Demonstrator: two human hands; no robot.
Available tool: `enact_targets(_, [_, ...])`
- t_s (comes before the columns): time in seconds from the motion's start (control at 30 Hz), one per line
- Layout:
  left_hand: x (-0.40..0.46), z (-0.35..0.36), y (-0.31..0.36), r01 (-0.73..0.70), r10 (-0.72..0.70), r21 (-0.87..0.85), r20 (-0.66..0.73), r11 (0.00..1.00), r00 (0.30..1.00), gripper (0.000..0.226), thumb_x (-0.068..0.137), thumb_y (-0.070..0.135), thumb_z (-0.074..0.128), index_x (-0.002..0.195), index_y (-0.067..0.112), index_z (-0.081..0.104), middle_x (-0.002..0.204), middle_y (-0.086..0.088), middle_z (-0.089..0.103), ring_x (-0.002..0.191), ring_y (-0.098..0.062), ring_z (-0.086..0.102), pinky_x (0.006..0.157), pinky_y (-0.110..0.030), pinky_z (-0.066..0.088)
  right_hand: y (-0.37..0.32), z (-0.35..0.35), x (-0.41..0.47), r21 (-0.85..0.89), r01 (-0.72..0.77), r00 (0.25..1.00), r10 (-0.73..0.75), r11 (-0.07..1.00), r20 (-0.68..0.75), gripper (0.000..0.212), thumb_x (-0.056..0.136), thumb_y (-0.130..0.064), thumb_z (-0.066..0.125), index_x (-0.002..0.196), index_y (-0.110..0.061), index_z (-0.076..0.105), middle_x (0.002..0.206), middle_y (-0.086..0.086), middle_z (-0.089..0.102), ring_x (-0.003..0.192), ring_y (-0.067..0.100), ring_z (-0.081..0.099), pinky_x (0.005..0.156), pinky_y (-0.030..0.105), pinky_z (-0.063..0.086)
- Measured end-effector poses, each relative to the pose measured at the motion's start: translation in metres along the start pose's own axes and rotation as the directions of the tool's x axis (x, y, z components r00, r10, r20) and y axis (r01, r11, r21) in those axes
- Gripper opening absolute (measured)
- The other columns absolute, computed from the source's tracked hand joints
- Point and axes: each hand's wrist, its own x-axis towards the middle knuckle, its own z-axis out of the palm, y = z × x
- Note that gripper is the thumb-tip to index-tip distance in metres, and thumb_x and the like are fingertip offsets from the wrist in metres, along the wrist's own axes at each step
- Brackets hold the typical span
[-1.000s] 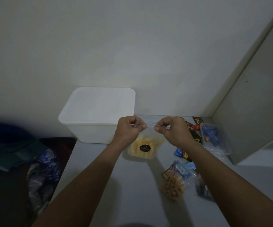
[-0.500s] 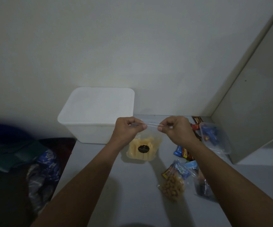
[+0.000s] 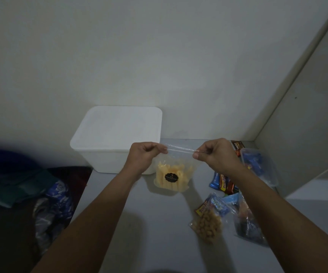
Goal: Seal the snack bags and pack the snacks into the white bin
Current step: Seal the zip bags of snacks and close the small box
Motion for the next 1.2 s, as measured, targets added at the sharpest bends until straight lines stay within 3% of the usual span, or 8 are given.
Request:
enact_targets(0.17, [-0.003,0.010,0.000,0.027,-0.017,0.040,-0.227,0.999,0.974,0.004,0.082,0.018,0.072,0.078,0.017,0.072,0.081,0.008,0.071,0.082,-0.003,0.066,0.083,-0.023,0.049,-0.005,0.010,-0.004,-0.007,0.000,0.999,-0.001,1.000,-0.045,0.010,0.076,-0.022,0.080,0.079,-0.012,0.076,0.072,0.006,0.072,0.069,0.023,0.068,0.069,0.034,0.058])
enact_targets(0.23, [-0.006,0.021,0.003,0.079,0.012,0.177,-0.463,0.981,0.886,0.023,0.075,0.031,0.078,0.083,0.016,0.062,0.088,0.005,0.062,0.082,-0.011,0.058,0.076,-0.025,0.046,-0.009,0.018,-0.007,-0.001,-0.007,0.994,0.007,1.000,-0.108,0.011,0.076,-0.022,0.079,0.081,-0.013,0.077,0.071,0.003,0.072,0.068,0.017,0.067,0.067,0.029,0.057])
enact_targets(0.3, [-0.011,0.031,0.010,0.158,-0.017,0.214,-0.544,0.964,0.839,0.040,0.073,0.045,0.076,0.079,0.013,0.053,0.079,0.002,0.055,0.071,-0.015,0.052,0.066,-0.027,0.042,-0.011,0.024,-0.011,0.025,-0.008,0.988,0.012,1.000,-0.153,0.012,0.076,-0.023,0.079,0.083,-0.013,0.077,0.074,0.001,0.073,0.069,0.013,0.068,0.068,0.026,0.056])
enact_targets(0.47, [-0.013,0.040,0.017,0.272,-0.287,-0.104,-0.193,0.957,0.938,0.039,0.086,0.040,0.065,0.070,0.004,0.062,0.061,-0.007,0.059,0.051,-0.017,0.055,0.055,-0.028,0.047,-0.015,0.031,-0.017,0.021,0.065,0.981,-0.060,0.998,-0.186,0.009,0.076,-0.023,0.079,0.081,-0.016,0.078,0.069,-0.007,0.071,0.064,0.003,0.066,0.064,0.022,0.054])
enact_targets(0.57, [-0.013,0.037,0.014,0.246,-0.268,-0.191,-0.103,0.950,0.958,0.027,0.093,0.026,0.059,0.074,0.007,0.063,0.066,-0.005,0.060,0.057,-0.017,0.060,0.055,-0.026,0.050,-0.014,0.032,-0.020,0.019,0.085,0.981,-0.081,0.996,-0.176,0.007,0.076,-0.022,0.079,0.080,-0.016,0.078,0.071,-0.005,0.073,0.063,0.004,0.064,0.062,0.022,0.052])
enact_targets(0.83, [-0.016,0.037,0.014,0.221,-0.237,-0.174,-0.077,0.960,0.969,0.023,0.093,0.017,0.057,0.074,0.006,0.065,0.063,-0.003,0.065,0.073,-0.024,0.066,0.073,-0.037,0.056,-0.020,0.025,-0.015,0.266,0.018,1.000,-0.012,0.964,-0.023,0.009,0.081,-0.019,0.074,0.078,-0.011,0.075,0.068,-0.002,0.070,0.058,0.001,0.061,0.058,0.015,0.051])
enact_targets(1.03, [-0.018,0.036,0.015,0.236,-0.241,-0.067,-0.087,0.969,0.967,0.020,0.086,0.008,0.055,0.068,0.005,0.063,0.060,-0.010,0.061,0.062,-0.024,0.063,0.070,-0.044,0.057,-0.015,0.032,-0.006,0.113,-0.009,1.000,0.007,0.994,0.017,0.019,0.090,-0.017,0.063,0.071,-0.015,0.066,0.061,-0.005,0.058,0.055,0.006,0.048,0.057,0.023,0.038])
enact_targets(1.2, [-0.016,0.020,0.006,0.362,-0.396,-0.163,-0.306,0.918,0.866,0.016,0.079,0.007,0.052,0.067,0.002,0.063,0.059,-0.010,0.061,0.058,-0.025,0.063,0.054,-0.030,0.053,-0.016,0.036,-0.010,-0.023,0.078,0.996,-0.077,0.997,0.048,0.017,0.091,-0.016,0.059,0.076,-0.012,0.067,0.064,0.000,0.058,0.056,0.009,0.047,0.055,0.022,0.038])
